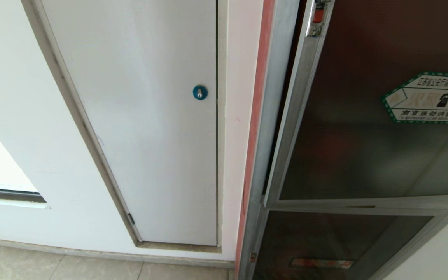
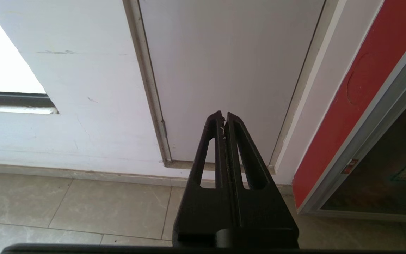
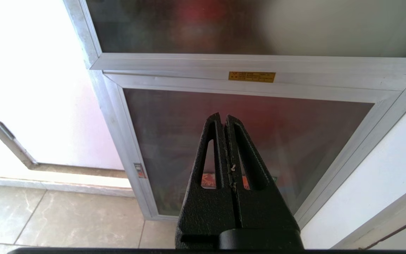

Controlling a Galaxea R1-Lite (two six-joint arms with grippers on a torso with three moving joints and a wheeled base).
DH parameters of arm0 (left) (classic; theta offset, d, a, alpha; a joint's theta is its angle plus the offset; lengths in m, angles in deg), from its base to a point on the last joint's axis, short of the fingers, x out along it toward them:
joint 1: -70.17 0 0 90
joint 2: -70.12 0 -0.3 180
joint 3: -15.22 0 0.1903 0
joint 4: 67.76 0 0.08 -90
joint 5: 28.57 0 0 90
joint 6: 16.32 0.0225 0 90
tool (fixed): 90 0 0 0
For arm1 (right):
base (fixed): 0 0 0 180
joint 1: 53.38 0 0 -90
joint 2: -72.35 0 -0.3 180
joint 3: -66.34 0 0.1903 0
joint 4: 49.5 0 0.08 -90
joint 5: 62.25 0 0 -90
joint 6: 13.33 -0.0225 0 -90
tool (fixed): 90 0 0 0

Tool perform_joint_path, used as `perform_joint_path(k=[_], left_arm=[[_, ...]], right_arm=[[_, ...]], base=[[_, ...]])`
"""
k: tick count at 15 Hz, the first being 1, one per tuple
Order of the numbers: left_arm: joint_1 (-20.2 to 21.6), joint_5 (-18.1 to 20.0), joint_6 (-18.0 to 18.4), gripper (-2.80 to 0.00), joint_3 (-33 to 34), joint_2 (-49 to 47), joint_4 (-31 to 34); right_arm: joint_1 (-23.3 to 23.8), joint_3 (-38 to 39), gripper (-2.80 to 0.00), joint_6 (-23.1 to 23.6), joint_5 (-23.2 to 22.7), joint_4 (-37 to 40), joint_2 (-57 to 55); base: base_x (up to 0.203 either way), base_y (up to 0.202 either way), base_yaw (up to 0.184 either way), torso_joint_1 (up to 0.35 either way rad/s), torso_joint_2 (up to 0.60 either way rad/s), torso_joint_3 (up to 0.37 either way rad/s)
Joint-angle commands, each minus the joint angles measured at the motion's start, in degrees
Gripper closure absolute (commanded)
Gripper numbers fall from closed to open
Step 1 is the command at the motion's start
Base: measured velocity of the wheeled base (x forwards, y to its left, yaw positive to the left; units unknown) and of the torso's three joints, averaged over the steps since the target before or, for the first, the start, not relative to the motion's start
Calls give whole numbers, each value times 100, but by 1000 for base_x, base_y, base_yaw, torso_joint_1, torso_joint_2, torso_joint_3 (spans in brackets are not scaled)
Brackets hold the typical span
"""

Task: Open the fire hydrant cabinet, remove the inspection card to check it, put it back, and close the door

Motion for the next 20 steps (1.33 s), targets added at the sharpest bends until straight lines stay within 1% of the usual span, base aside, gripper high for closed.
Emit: perform_joint_path(k=[1,11,14,15,16,18,20], left_arm=[[0,1,-2,0,1,-7,6],[0,-7,46,0,-46,-7,6],[0,69,35,0,-414,-13,62],[0,153,34,0,-537,-86,71],[0,279,26,0,-644,-232,69],[0,411,14,0,-865,-652,56],[-34,559,-36,0,-1234,-1271,34]], right_arm=[[2,2,0,2,3,0,2],[-5,2,0,2,3,0,8],[0,2,0,2,3,0,6],[2,2,0,2,3,0,-1],[-5,2,0,2,3,0,0],[2,2,0,2,3,0,-1],[2,-4,0,2,3,0,8]], base=[[0,0,0,0,0,0],[0,0,0,0,0,0],[0,0,0,0,0,0],[0,0,0,0,0,0],[0,0,0,0,0,0],[0,0,0,0,0,0],[0,0,0,0,0,0]])
